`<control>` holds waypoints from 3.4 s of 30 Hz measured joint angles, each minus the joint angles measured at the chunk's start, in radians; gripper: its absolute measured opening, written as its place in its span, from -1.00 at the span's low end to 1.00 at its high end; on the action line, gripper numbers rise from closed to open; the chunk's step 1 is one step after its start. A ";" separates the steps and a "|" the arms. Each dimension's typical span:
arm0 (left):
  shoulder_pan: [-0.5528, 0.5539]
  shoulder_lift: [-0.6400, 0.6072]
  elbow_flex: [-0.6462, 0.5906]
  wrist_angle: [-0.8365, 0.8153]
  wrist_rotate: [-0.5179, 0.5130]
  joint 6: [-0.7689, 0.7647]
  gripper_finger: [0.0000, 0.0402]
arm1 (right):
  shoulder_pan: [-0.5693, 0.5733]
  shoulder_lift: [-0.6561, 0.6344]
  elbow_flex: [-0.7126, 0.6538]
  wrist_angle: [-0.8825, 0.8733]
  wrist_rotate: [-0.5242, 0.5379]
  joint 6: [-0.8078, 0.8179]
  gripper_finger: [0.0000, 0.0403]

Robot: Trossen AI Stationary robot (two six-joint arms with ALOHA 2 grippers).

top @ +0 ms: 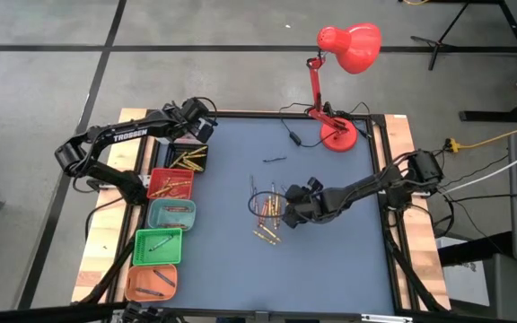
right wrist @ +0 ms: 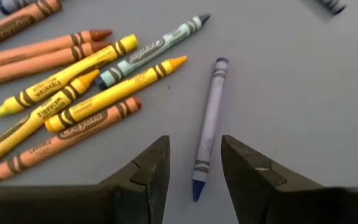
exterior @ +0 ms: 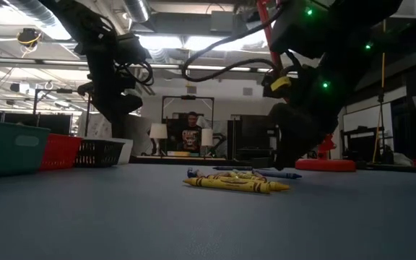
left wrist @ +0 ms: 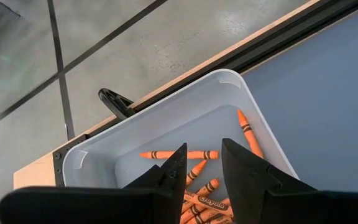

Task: Sort crayons
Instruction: Put the violet crayon into the light orange bin

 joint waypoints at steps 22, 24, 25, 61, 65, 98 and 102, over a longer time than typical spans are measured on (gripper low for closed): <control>-0.008 0.000 0.000 0.000 0.000 0.000 -0.59 | -0.033 0.028 0.000 -0.030 -0.019 -0.003 -0.29; -0.008 0.000 0.000 0.000 0.000 0.000 -0.59 | -0.033 0.036 0.002 -0.028 -0.023 -0.003 -0.29; -0.008 0.000 0.000 -0.001 0.000 0.000 -0.59 | -0.032 0.044 0.002 -0.026 -0.025 -0.003 -0.29; -0.283 -0.002 0.003 0.142 0.492 0.035 -0.59 | -0.033 0.068 -0.001 0.138 -0.003 -0.080 -0.95; -0.370 -0.002 0.003 0.146 0.598 0.035 -0.59 | -0.033 0.067 0.006 0.150 0.008 -0.108 -0.94; -0.857 -0.002 0.003 0.188 0.573 0.035 -0.58 | -0.031 0.061 0.127 0.571 -0.327 -0.504 -0.93; -0.859 -0.002 0.003 0.198 0.569 0.035 -0.58 | -0.031 0.059 0.127 0.610 -0.353 -0.528 -0.93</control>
